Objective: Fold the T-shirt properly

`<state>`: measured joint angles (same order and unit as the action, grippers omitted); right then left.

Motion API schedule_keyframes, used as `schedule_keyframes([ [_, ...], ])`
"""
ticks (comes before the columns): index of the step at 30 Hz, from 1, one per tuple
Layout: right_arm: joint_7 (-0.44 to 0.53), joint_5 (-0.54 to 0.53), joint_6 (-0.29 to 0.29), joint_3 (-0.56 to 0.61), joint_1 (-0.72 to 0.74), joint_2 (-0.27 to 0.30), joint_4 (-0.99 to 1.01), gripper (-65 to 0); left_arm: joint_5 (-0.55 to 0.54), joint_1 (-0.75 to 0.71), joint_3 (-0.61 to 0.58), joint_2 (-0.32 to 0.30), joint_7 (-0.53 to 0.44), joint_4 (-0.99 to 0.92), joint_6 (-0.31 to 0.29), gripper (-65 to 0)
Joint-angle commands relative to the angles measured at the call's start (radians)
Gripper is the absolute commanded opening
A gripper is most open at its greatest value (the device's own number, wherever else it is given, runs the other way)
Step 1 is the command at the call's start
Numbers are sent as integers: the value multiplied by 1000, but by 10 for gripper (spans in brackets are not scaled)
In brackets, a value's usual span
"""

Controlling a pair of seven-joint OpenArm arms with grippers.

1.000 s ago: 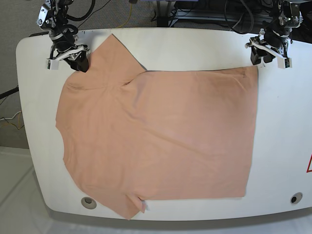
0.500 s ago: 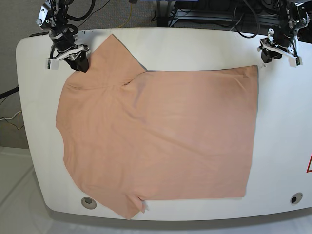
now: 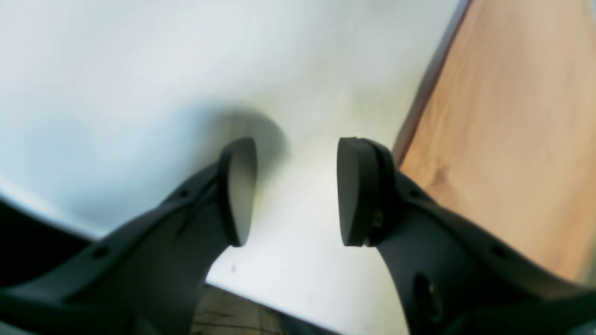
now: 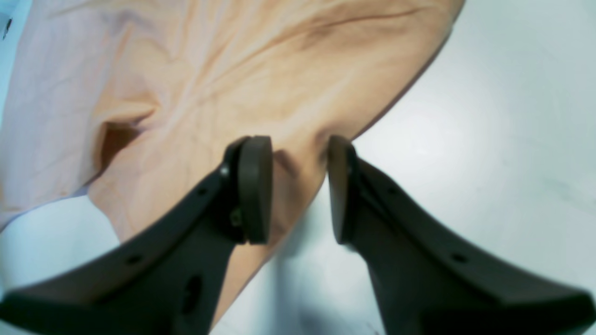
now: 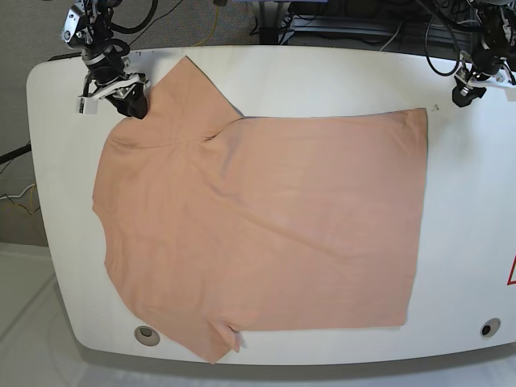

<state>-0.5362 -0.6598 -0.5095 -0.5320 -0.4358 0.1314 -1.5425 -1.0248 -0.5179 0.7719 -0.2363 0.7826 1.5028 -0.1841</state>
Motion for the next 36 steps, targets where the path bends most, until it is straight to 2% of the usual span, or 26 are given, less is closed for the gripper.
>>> schedule_keyframes([
  [1,-57,32,17,-1,-13,5,1,-447,2,-7,3,-13,-20,16,-18,-389],
  [9,-42,29,16,0,-8,6,1,-445,57,-13,-56,22,-107,64,-62,-374],
  [17,-43,28,14,-2,-7,7,-1,-445,52,16,-90,27,-54,55,-114,-355],
  [19,-35,29,13,2,-3,6,-7,-449,58,30,-144,27,-40,54,-106,-354],
  [29,-30,28,14,-1,1,7,-6,-449,28,42,-203,25,-35,53,-92,-359],
  [36,-24,16,10,-2,0,9,-10,-451,-17,43,-221,19,5,40,-91,-358],
])
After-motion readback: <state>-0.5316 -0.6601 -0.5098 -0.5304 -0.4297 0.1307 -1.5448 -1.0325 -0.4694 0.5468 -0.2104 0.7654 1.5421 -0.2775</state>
